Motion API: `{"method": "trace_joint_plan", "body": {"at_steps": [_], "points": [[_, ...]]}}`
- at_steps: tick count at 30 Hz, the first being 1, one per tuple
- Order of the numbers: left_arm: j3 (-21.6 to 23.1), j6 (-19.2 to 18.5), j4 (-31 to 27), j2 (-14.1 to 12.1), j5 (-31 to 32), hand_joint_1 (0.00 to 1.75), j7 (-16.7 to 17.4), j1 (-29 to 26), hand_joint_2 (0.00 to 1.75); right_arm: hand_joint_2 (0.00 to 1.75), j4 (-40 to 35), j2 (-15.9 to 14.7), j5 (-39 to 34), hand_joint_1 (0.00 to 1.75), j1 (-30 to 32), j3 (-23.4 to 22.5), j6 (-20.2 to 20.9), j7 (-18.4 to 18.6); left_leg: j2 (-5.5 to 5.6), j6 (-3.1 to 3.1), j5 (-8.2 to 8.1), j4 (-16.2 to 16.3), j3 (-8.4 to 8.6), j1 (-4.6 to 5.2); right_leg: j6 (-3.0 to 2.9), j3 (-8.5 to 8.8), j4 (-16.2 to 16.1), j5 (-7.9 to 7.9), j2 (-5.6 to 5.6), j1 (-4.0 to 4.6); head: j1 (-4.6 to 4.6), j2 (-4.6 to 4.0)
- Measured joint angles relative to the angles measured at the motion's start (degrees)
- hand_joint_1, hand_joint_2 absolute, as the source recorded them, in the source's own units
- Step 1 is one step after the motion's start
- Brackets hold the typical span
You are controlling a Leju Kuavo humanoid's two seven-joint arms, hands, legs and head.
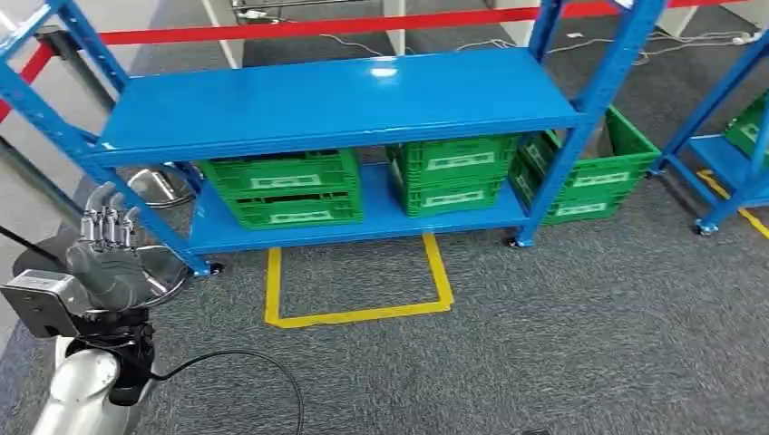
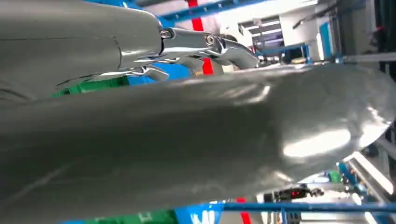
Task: Take the parts from the cabinet and place them on the table.
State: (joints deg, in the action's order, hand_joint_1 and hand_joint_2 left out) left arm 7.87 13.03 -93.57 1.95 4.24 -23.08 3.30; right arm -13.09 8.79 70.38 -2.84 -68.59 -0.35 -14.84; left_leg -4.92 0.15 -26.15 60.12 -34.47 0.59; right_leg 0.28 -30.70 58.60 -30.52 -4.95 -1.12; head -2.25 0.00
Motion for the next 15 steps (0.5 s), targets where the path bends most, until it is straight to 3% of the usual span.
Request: {"method": "trace_joint_plan", "body": {"at_steps": [1, 3, 5, 6, 7, 8, 9, 10, 11, 12, 13, 14, 15], "points": [[0.0, 0.0, 0.0, 0.0, 0.0, 0.0, 0.0, 0.1, 0.0, 0.0, 0.0, 0.0, 0.0, 0.0, 0.0, 0.0, 0.0, 0.0, -0.18, 0.17, -0.44, -0.6, 0.29, 0.4, 0.36, -0.22, 0.1, -0.18, -0.19, 0.37, -0.06, 0.0], [-0.2, 0.1, 0.0, 0.0, -0.2, 0.0, -0.1, -0.1, 0.0, 0.0, 0.0, 0.0, 0.0, 0.0, -0.2, 0.0, -0.1, 0.7, 0.83, 0.57, -0.52, -0.8, -0.11, 0.49, 0.91, 0.14, -0.2, -0.32, -1.48, 0.47, 0.11, 0.0], [-0.4, 0.2, 0.0, 0.0, -0.3, 0.0, -0.1, -0.1, 0.0, 0.0, 0.0, 0.0, 0.0, 0.0, -0.3, 0.0, -0.1, 1.1, 1.8, 1.25, -0.21, -1.7, 0.38, 0.18, 1.72, 0.78, -0.6, -0.64, -1.98, 0.54, 0.09, 0.0], [-0.4, 0.2, 0.0, 0.0, -0.3, 0.0, -0.1, 0.0, 0.0, 0.0, 0.0, 0.0, 0.0, 0.0, -0.3, 0.0, -0.2, 1.1, 2.0, 1.4, -0.05, -2.0, 0.72, -0.13, 1.95, 0.15, 0.5, -1.56, 0.96, 0.3, 0.29, 0.0], [-0.5, 0.2, 0.0, 0.0, -0.4, 0.0, -0.2, 0.2, 1.75, 0.0, 0.0, 0.0, -0.1, 0.0, -0.3, 0.0, -0.2, 1.2, 2.32, 1.63, -0.11, -2.1, 0.77, -0.24, 1.99, -1.06, 2.9, -3.04, 2.88, 0.27, 0.35, 0.0], [-0.5, 0.1, 0.0, 0.2, -0.3, 0.0, -0.2, 0.3, 1.75, 0.0, 0.0, 0.0, -0.3, 0.0, -0.3, 0.0, -0.2, 1.5, 2.63, 1.88, -0.13, -2.1, 0.74, -0.27, 1.98, -3.19, 7.0, -5.01, 3.98, 0.25, 0.65, 0.0], [-0.5, 0.1, 0.0, 0.3, -0.4, 0.0, -0.1, 0.2, 1.75, 1.75, 0.0, 0.0, -0.8, 0.0, -0.3, -0.1, 0.0, 2.4, 3.01, 2.07, -0.26, -2.1, 0.75, -0.22, 1.98, -6.06, 12.2, -7.06, 4.51, 0.26, 0.81, 0.0], [-0.5, 0.1, 0.0, 0.4, -0.4, 0.0, -0.2, 0.2, 1.75, 1.75, 0.0, 0.0, -1.2, 0.0, -0.1, -0.3, 0.2, 3.4, 3.44, 2.22, -0.35, -2.1, 0.77, -0.12, 1.96, -8.45, 16.0, -7.83, 4.7, 0.33, 0.81, 0.0], [-0.5, 0.1, 0.0, 0.4, -0.4, 0.0, -0.1, 0.2, 1.75, 1.75, 0.0, 0.0, -1.2, 0.0, 0.0, -0.3, 0.3, 3.7, 3.66, 2.23, -0.36, -2.1, 0.82, -0.09, 1.93, -8.97, 16.6, -7.6, 4.72, 0.34, 0.83, 0.0], [-0.5, 0.1, 0.1, 0.5, -0.4, 0.0, -0.2, 0.3, 1.75, 1.75, 0.0, 0.0, -1.3, 0.0, 0.0, -0.3, 0.5, 4.4, 4.25, 2.22, -0.45, -2.0, 0.98, -0.01, 1.73, -8.88, 14.6, -4.92, 4.72, 0.38, 0.81, 0.0], [-0.5, 0.1, 0.1, 0.5, -0.4, 0.0, -0.1, 0.4, 1.75, 1.75, 0.0, 0.0, -1.5, 0.0, 0.0, -0.4, 0.7, 4.4, 4.51, 2.17, -0.57, -2.0, 1.13, 0.0, 1.57, -7.5, 11.2, -2.3, 4.72, 0.41, 0.79, 0.0], [-0.5, 0.1, 0.1, 0.6, -0.4, 0.0, -0.1, 0.5, 1.75, 1.75, 0.0, 0.0, -1.5, 0.0, -0.1, -0.4, 0.7, 4.4, 4.75, 2.01, -0.75, -1.9, 1.38, 0.0, 1.25, -5.18, 5.7, 0.94, 4.72, 0.45, 0.81, 0.0], [-0.5, 0.2, 0.1, 0.6, -0.4, 0.0, -0.1, 0.6, 1.75, 1.75, 0.0, 0.0, -1.4, 0.0, -0.2, -0.5, 0.8, 4.5, 4.84, 1.75, -0.97, -1.8, 1.45, -0.01, 0.98, -3.55, 1.5, 2.37, 4.75, 0.48, 0.85, 0.0]]}}
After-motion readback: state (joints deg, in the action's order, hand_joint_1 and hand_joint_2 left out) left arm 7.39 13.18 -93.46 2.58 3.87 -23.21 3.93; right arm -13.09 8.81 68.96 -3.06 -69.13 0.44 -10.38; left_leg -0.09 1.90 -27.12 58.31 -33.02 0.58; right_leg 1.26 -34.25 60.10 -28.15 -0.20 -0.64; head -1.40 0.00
